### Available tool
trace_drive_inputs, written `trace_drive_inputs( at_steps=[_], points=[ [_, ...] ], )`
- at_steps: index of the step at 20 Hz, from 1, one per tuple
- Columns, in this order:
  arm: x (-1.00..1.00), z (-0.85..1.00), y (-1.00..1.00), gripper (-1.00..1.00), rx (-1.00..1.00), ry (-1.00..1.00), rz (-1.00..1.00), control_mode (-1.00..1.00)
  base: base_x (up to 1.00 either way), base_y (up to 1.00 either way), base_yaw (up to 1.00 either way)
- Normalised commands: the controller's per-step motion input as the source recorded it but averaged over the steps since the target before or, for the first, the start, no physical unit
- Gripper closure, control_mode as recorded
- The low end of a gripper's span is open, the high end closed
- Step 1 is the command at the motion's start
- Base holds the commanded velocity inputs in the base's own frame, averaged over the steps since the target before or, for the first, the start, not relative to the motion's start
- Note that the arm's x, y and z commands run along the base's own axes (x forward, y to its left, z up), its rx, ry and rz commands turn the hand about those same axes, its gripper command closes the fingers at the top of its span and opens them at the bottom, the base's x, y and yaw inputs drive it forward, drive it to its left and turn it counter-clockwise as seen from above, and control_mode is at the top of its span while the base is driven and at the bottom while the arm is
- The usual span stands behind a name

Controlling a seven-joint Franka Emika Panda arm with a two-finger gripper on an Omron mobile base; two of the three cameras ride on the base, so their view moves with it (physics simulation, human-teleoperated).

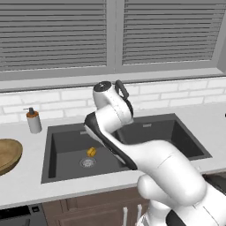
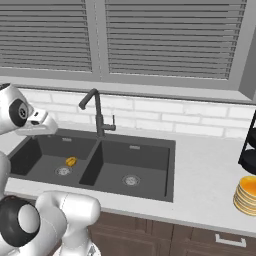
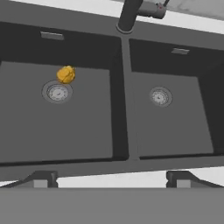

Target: Pick the squash from the sink and place it in the bowl. Then pick the bowl and place it in the microwave. Then close the microwave door and press the start button.

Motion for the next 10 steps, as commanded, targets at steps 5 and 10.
trace_drive_inputs(
  at_steps=[5,10],
  points=[
    [0.47,-0.62,0.09,-1.00,0.00,0.00,-0.05,-1.00,0.00,0.00,0.00],
    [0.44,-0.53,0.05,-1.00,0.00,0.03,-0.04,-1.00,0.00,0.00,0.00]
  ],
)
